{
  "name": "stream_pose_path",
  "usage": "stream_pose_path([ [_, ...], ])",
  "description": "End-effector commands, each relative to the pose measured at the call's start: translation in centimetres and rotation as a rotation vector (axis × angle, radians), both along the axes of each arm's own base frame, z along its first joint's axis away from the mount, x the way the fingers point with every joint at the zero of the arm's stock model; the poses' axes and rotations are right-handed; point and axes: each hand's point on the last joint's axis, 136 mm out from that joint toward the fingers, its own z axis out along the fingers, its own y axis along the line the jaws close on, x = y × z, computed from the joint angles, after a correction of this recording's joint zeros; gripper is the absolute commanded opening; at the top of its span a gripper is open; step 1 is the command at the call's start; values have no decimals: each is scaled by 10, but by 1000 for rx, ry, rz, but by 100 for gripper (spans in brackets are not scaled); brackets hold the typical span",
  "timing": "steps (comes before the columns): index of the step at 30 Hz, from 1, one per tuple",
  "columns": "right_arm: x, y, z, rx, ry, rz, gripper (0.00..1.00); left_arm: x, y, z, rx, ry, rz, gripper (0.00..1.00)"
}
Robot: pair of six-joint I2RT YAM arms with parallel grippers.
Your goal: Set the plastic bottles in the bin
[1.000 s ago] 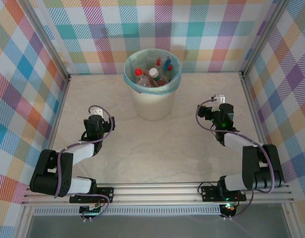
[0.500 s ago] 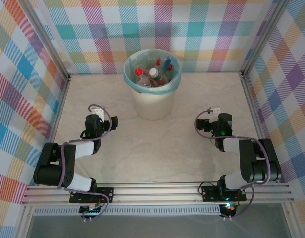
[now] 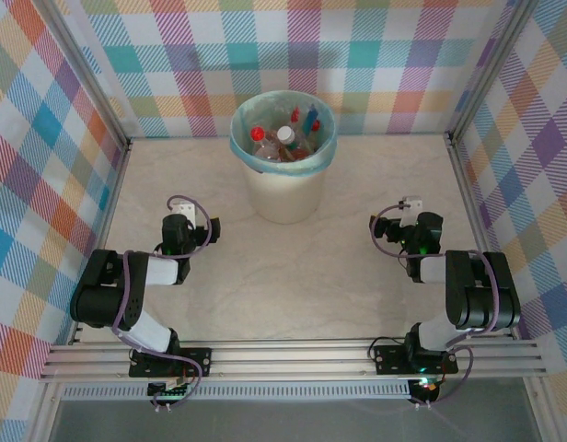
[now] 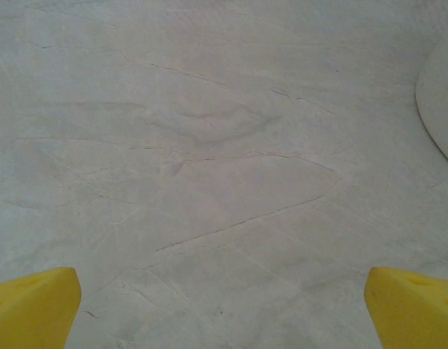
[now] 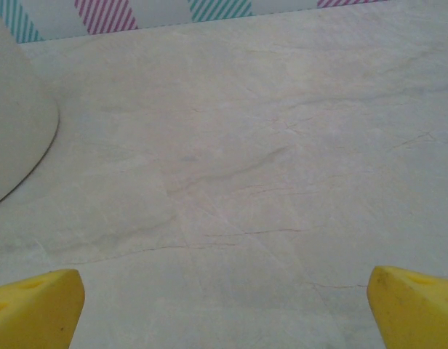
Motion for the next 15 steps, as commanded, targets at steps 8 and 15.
stream_pose_path([
  [8, 8, -6, 10, -11, -37, -68, 100, 7, 7, 10, -7, -40, 28, 100],
  [15, 9, -5, 10, -27, -35, -73, 100, 7, 7, 11, -7, -41, 29, 100],
])
